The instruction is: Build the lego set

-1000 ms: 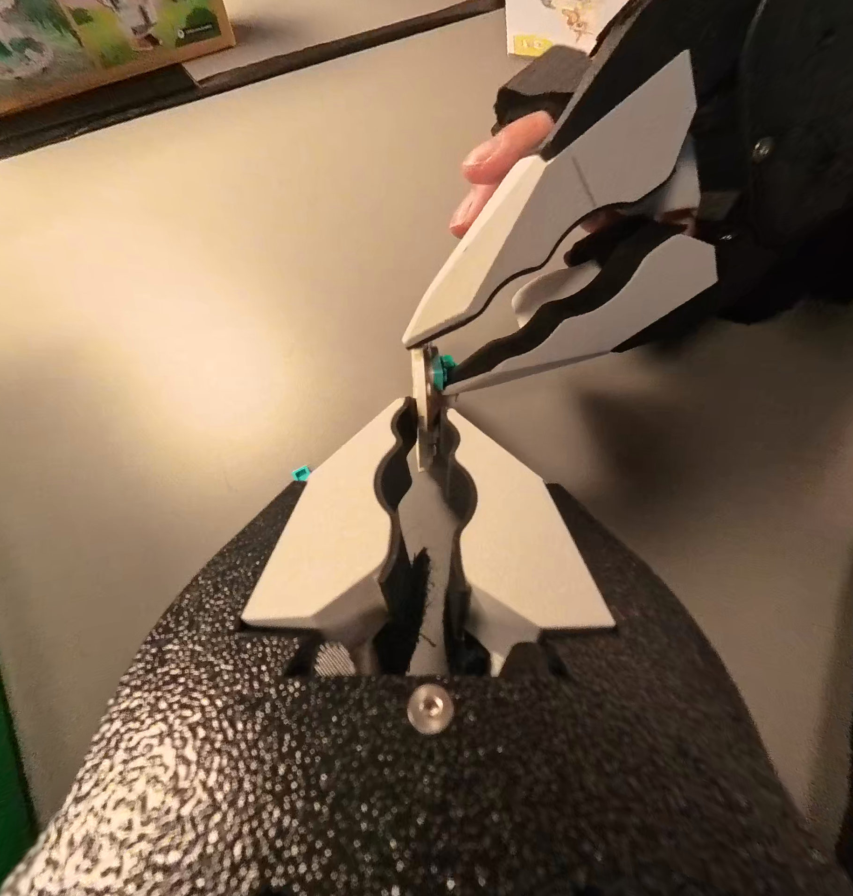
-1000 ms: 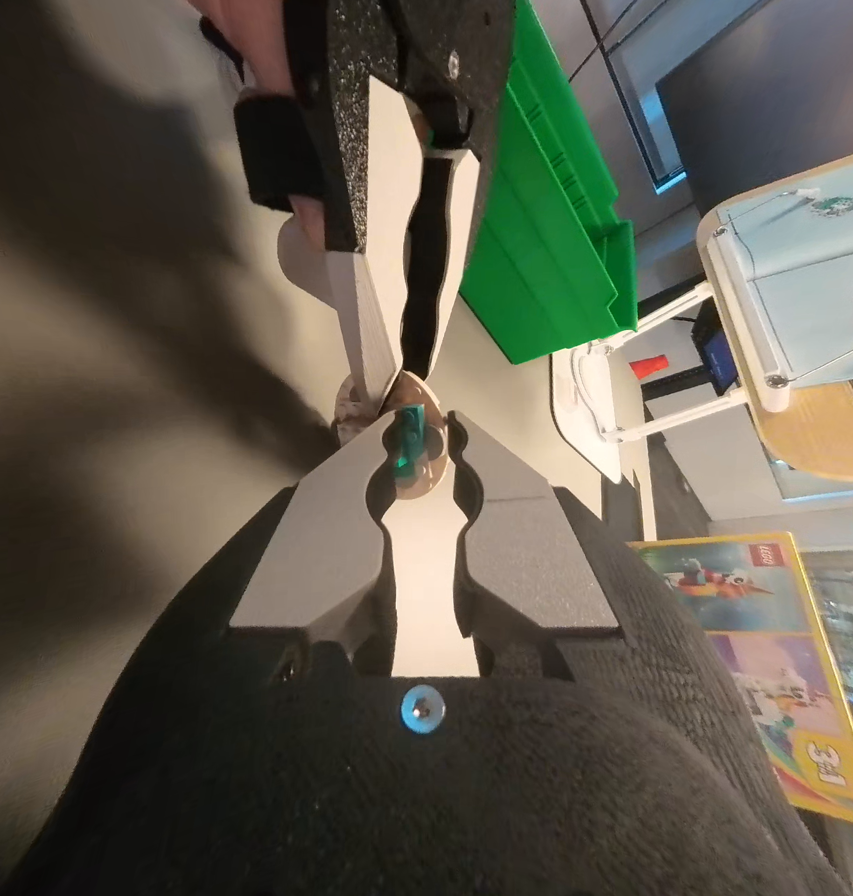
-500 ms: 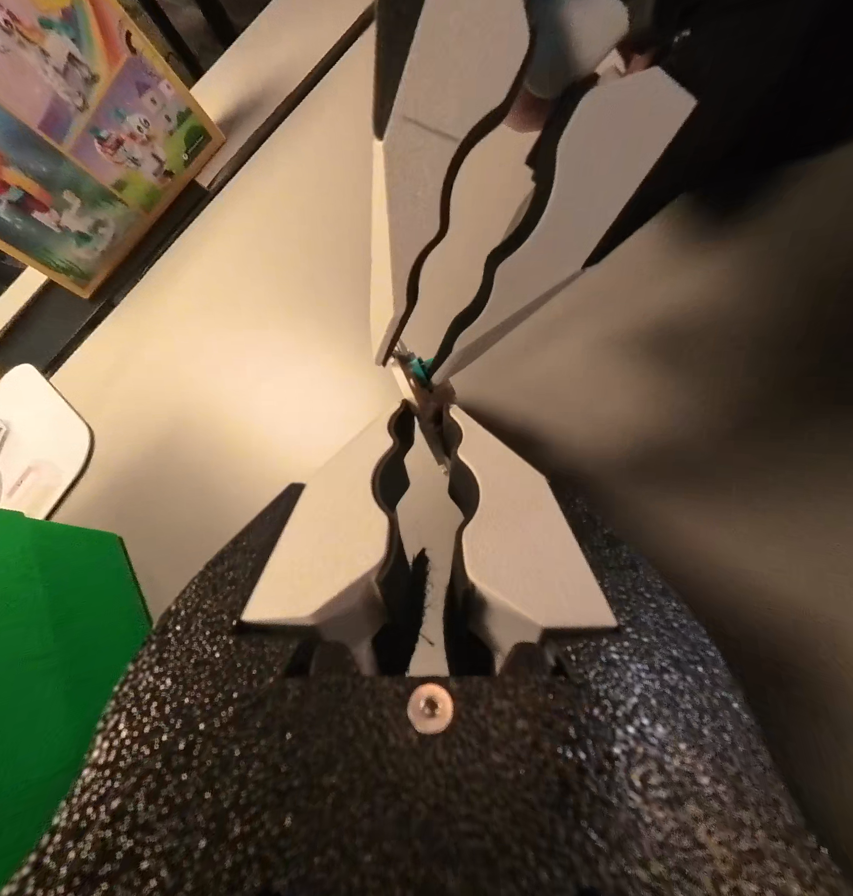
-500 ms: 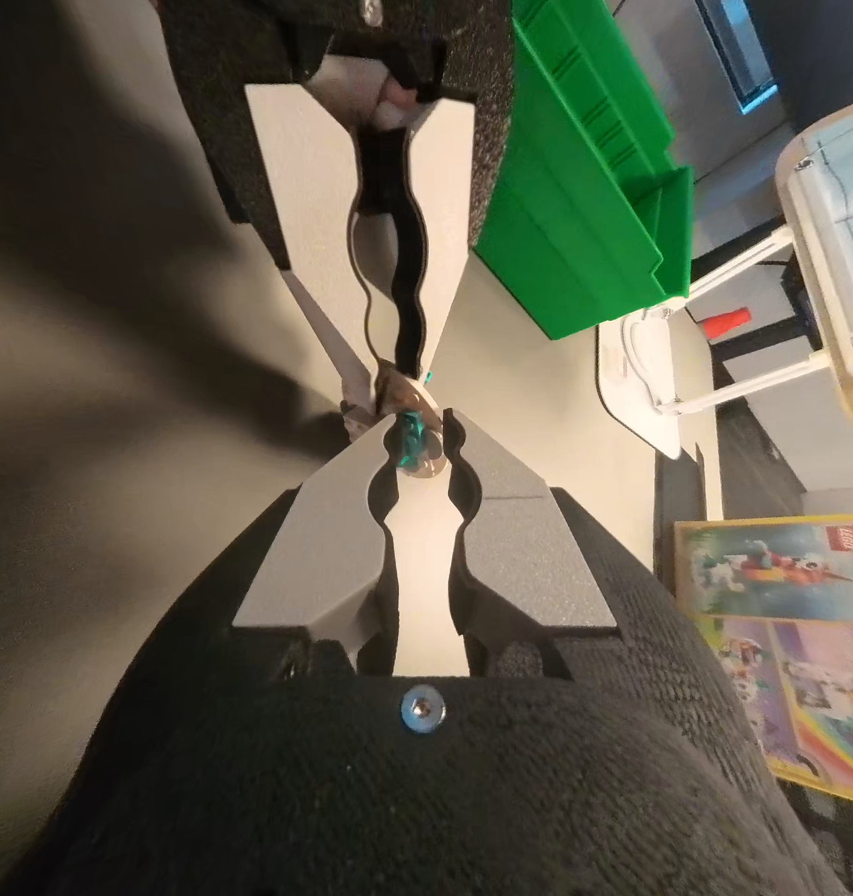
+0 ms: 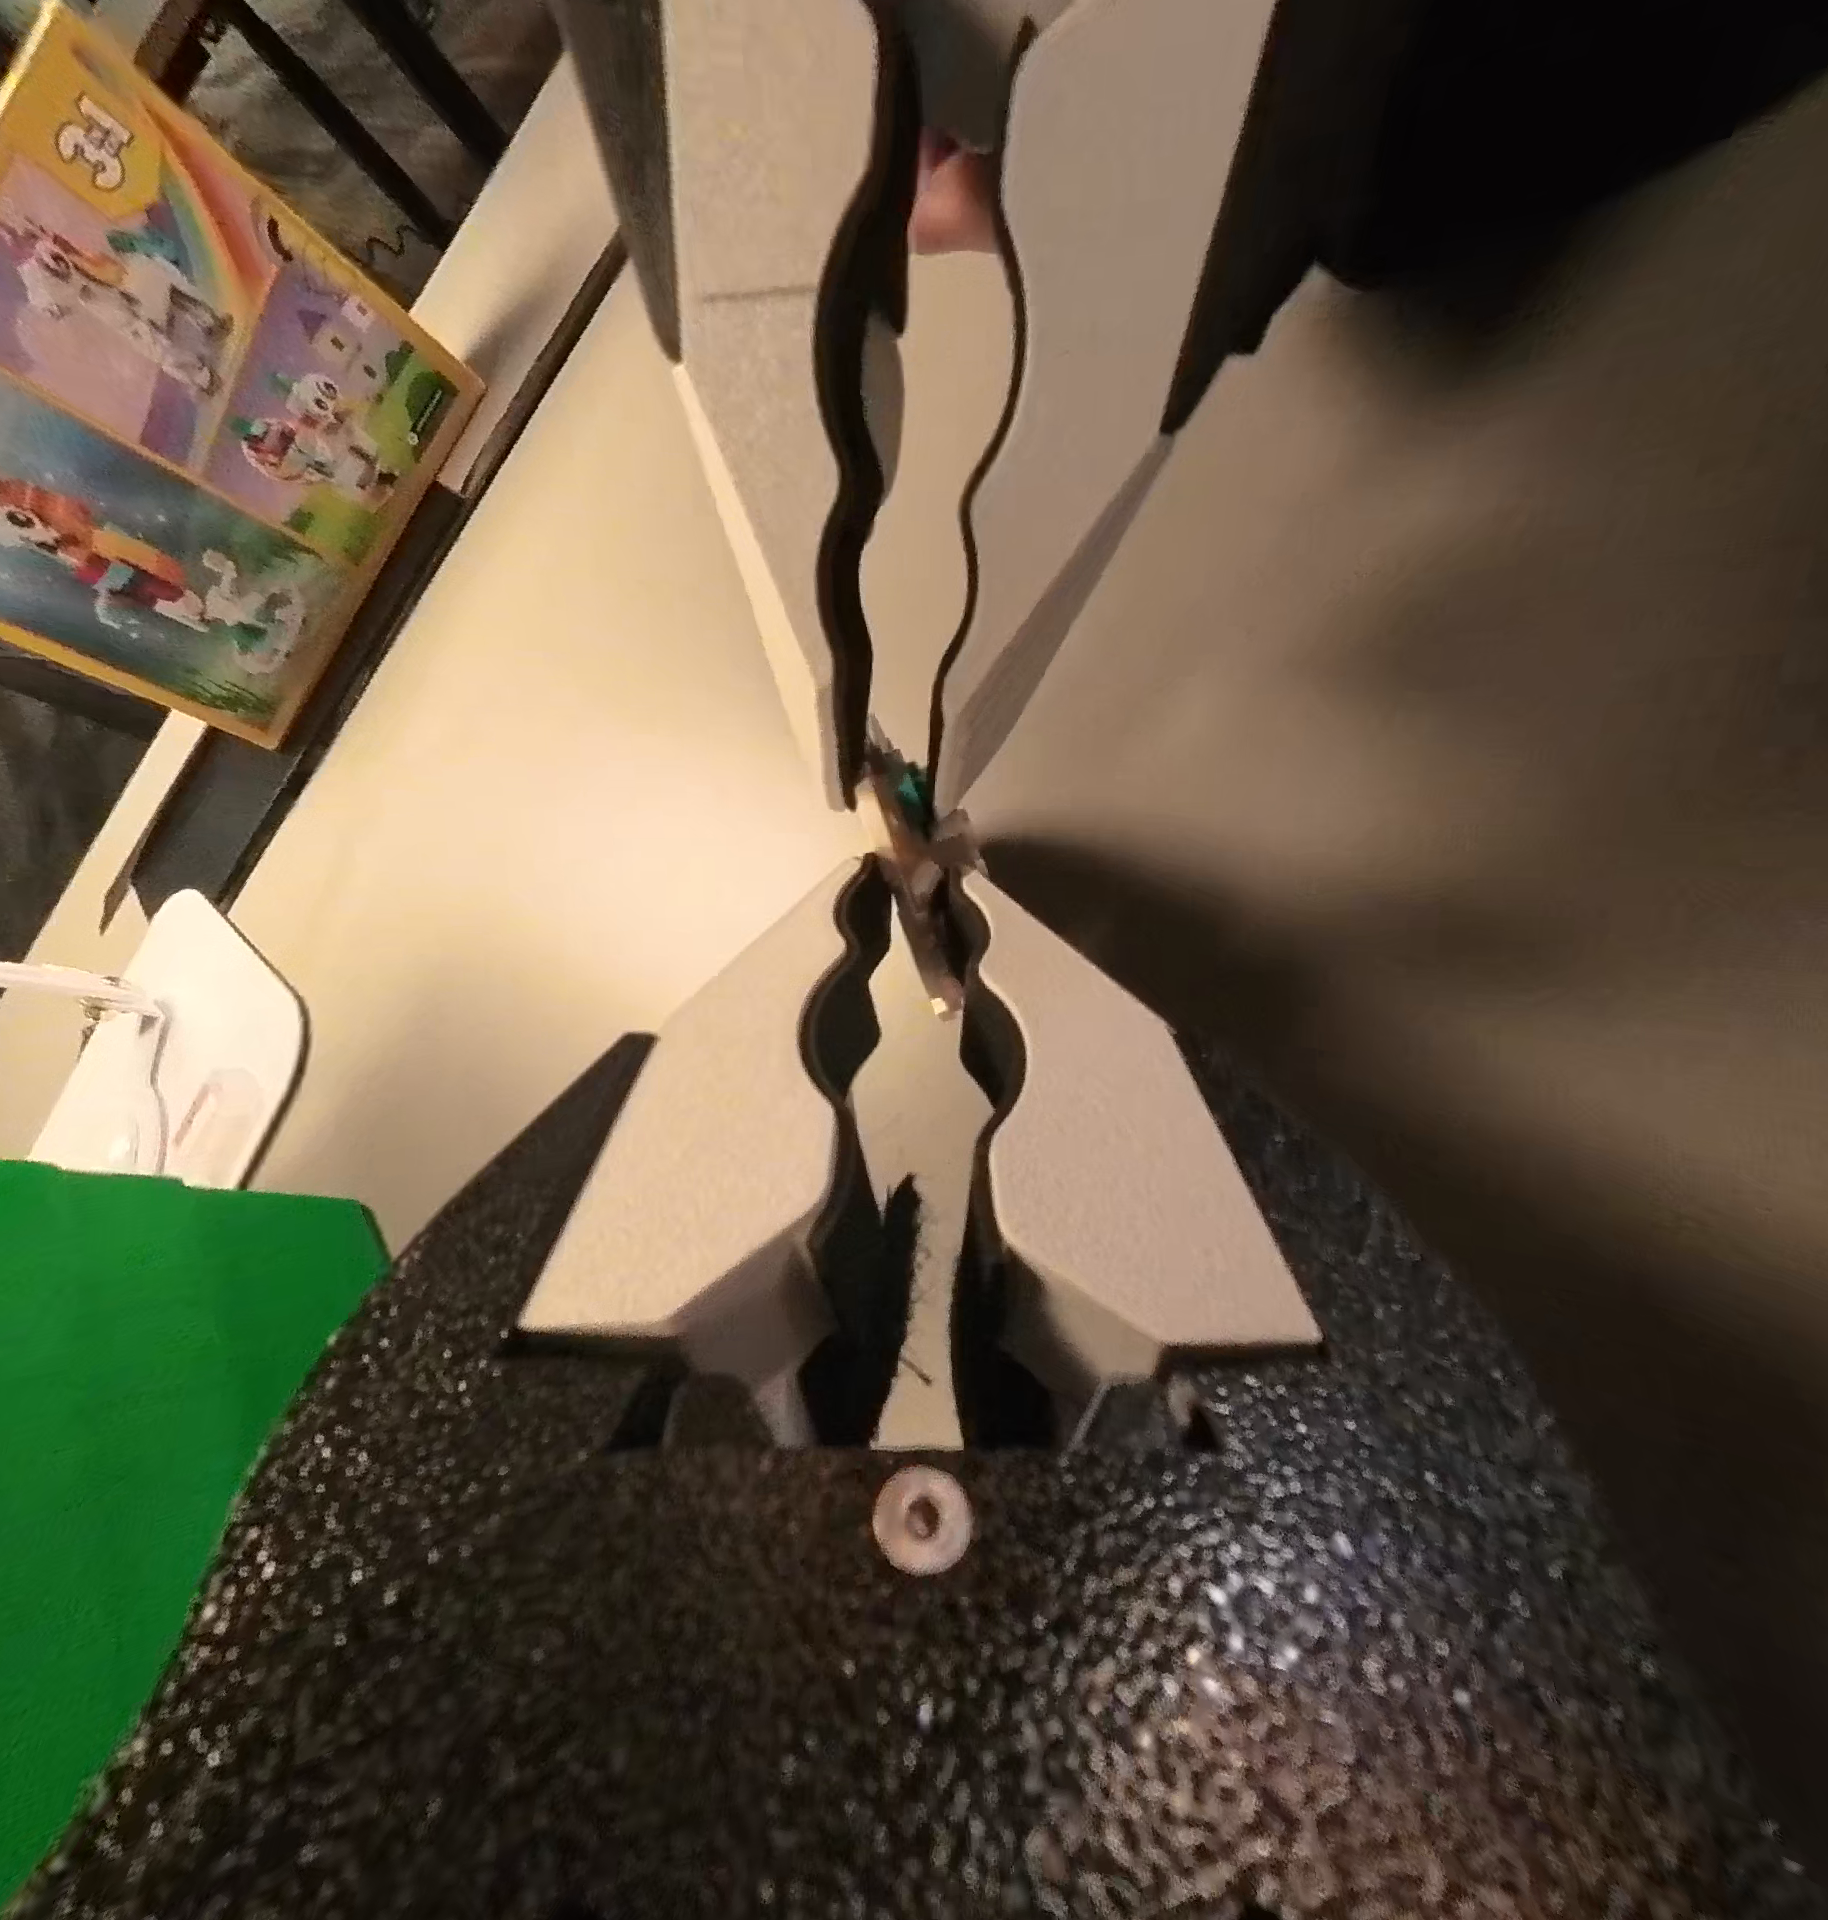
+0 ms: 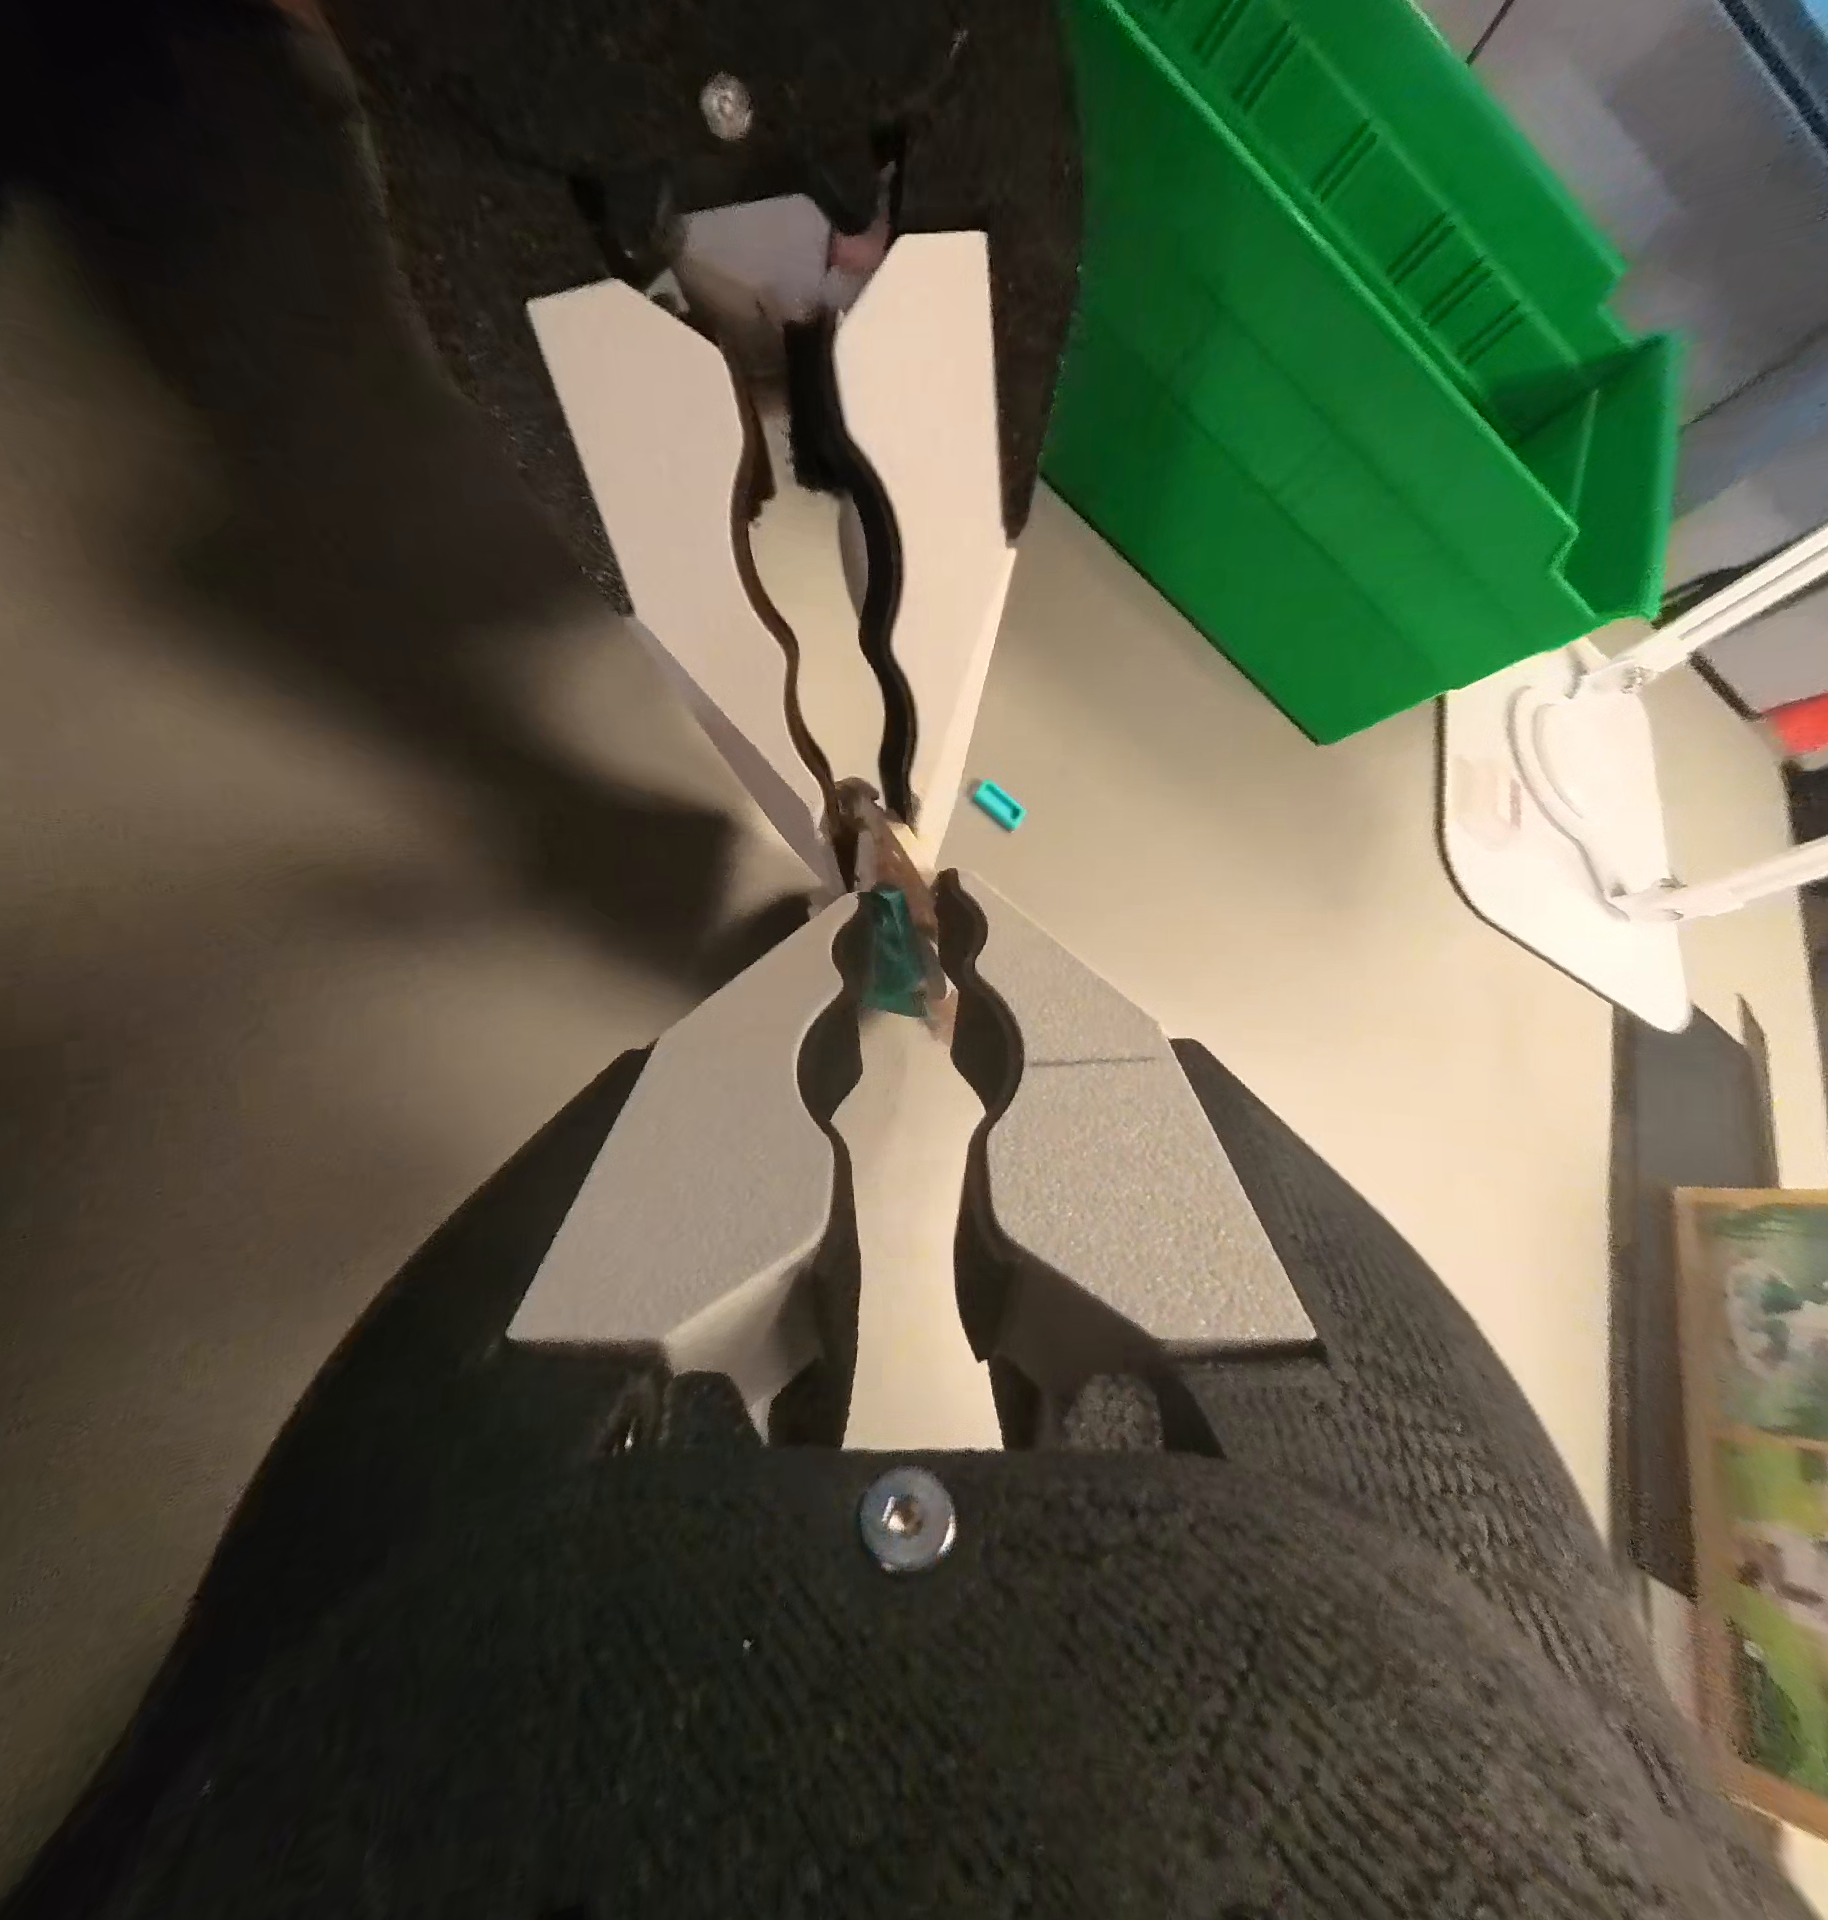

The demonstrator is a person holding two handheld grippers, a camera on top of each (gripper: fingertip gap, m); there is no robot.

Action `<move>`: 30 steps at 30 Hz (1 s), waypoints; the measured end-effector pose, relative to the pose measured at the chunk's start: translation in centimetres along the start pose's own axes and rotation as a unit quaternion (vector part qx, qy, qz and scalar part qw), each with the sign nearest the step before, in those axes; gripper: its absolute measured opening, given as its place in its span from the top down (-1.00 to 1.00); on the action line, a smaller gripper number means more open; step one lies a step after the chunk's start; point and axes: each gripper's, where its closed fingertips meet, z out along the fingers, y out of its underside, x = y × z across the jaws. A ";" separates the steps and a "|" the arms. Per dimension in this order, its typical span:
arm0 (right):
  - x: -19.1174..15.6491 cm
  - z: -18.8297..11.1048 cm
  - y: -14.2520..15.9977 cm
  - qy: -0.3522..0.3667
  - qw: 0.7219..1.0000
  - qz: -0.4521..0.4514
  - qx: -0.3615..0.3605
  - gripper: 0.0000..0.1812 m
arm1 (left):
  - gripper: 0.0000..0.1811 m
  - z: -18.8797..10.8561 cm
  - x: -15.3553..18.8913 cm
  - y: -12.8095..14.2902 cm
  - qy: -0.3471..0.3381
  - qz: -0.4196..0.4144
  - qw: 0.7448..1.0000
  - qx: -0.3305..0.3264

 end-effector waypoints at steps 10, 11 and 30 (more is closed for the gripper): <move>-0.8 -0.1 0.3 -0.043 0.997 0.044 0.039 0.93 | 0.94 0.3 -0.5 0.3 0.000 -0.061 0.998 0.009; -0.2 -0.1 0.1 -0.019 0.998 0.027 0.047 0.91 | 0.94 0.2 -1.0 0.0 0.006 -0.109 0.994 0.023; 1.6 0.1 -1.4 0.178 0.962 -0.205 -0.026 0.91 | 0.93 -1.0 -1.9 -1.1 0.157 -0.410 0.890 0.123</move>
